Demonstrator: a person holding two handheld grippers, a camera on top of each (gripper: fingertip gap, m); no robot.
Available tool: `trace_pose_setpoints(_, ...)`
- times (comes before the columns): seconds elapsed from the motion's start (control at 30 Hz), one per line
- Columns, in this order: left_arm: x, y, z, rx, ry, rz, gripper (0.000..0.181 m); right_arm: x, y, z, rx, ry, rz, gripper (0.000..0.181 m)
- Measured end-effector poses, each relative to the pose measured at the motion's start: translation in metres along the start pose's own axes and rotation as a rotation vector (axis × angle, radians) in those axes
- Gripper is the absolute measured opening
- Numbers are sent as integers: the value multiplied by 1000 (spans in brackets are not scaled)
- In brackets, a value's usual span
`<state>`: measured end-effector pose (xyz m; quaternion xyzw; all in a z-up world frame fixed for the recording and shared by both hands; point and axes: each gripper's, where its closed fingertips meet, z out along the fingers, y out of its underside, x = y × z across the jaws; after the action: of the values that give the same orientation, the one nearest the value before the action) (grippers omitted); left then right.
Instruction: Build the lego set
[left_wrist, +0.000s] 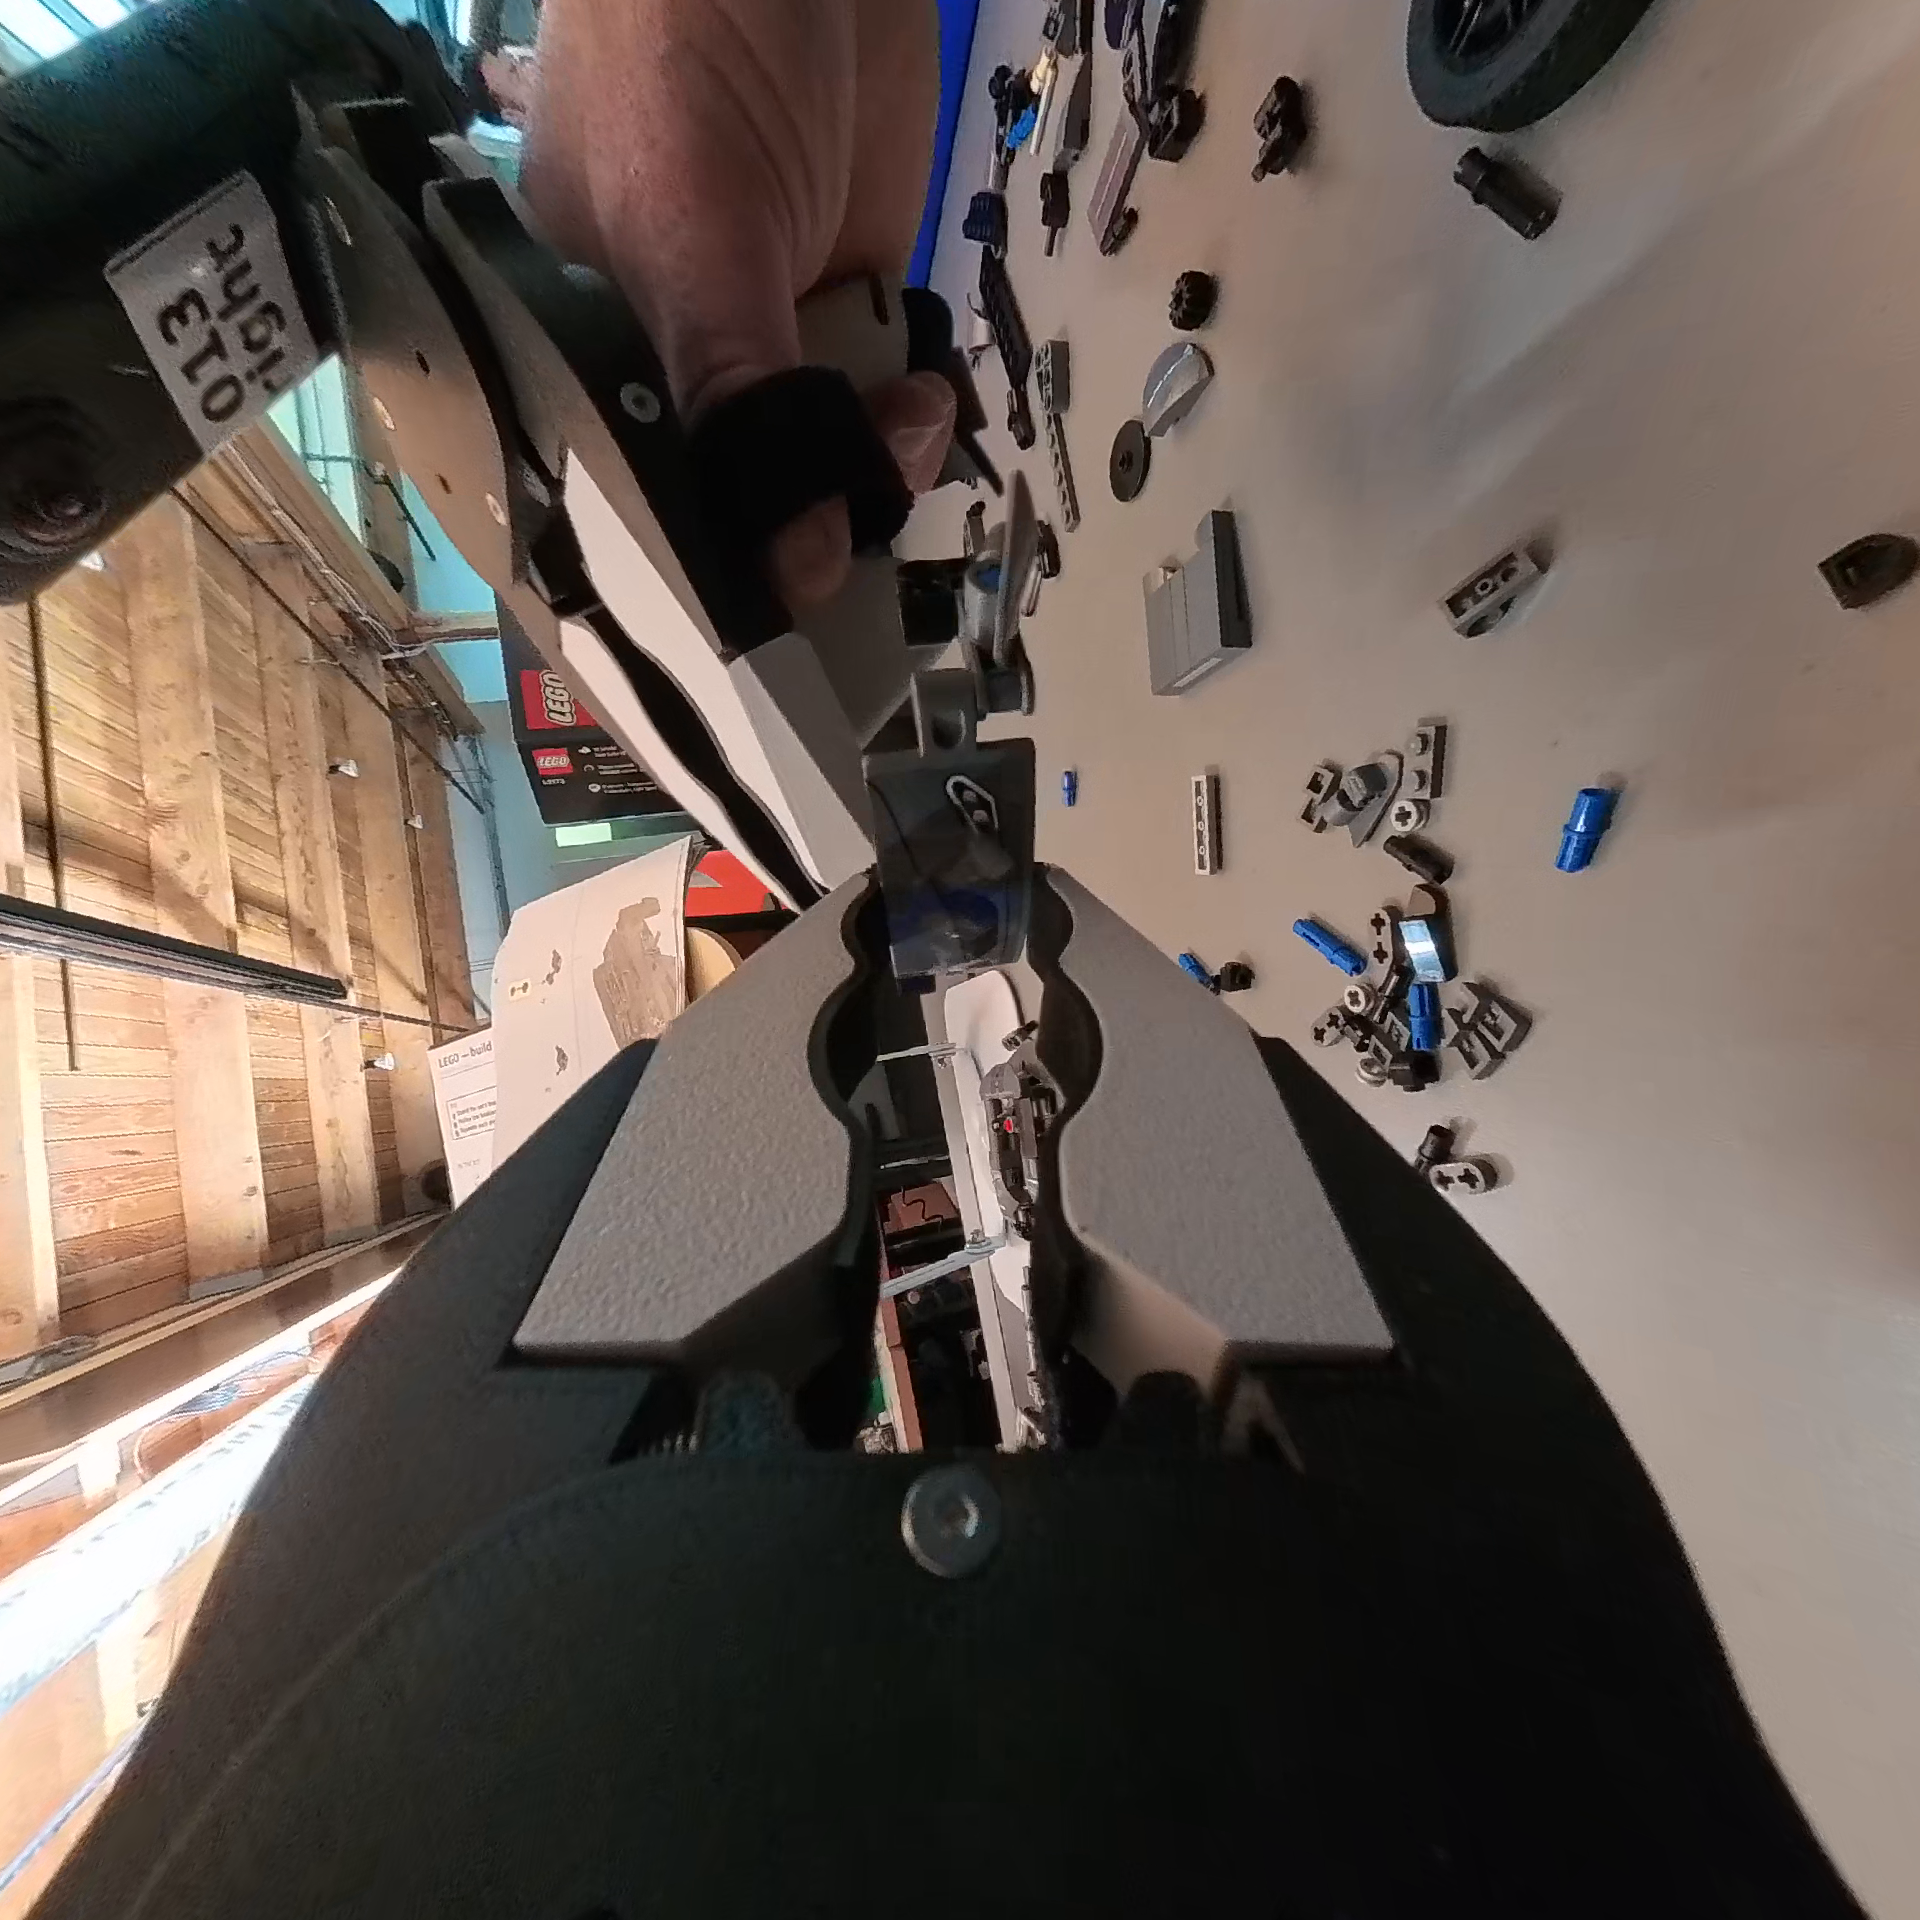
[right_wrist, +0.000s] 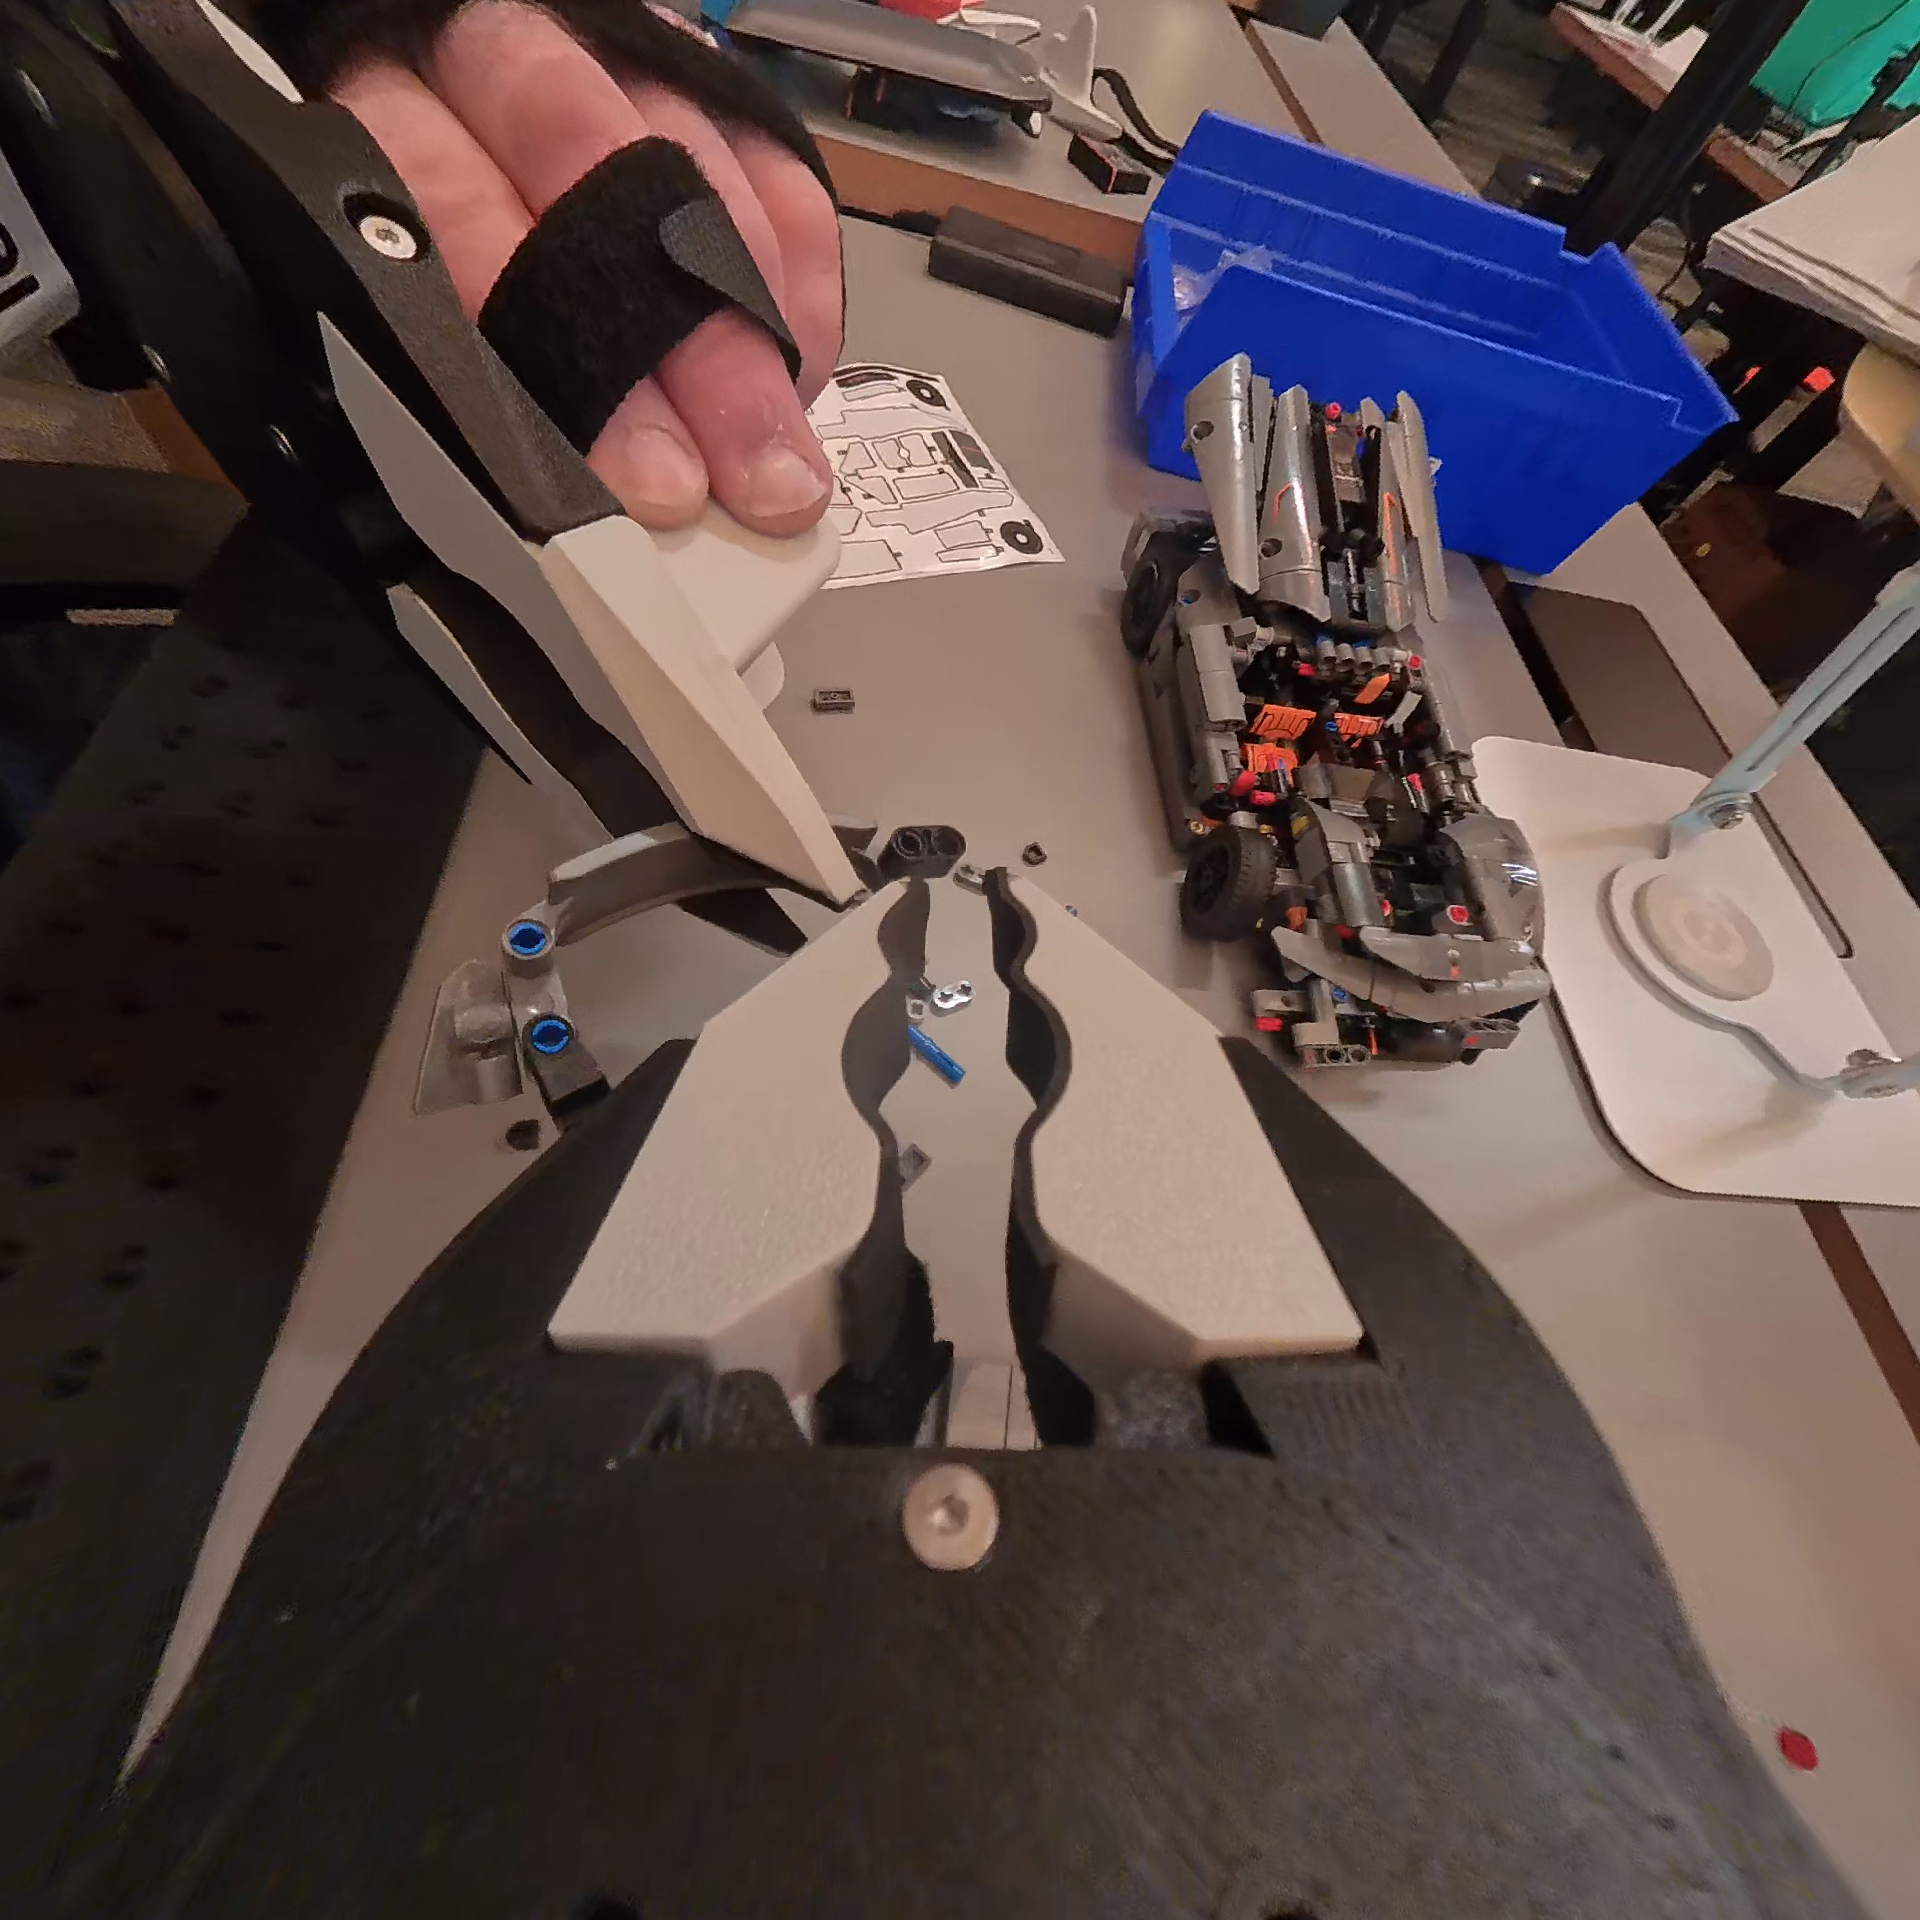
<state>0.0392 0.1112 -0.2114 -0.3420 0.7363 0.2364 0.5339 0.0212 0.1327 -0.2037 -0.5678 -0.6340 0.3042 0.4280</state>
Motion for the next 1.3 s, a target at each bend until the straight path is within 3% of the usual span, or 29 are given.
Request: trace_pose_setpoints(1.3,-2,-6,-2,14,-18,23,22,1,3,5,0,-19,49,11)
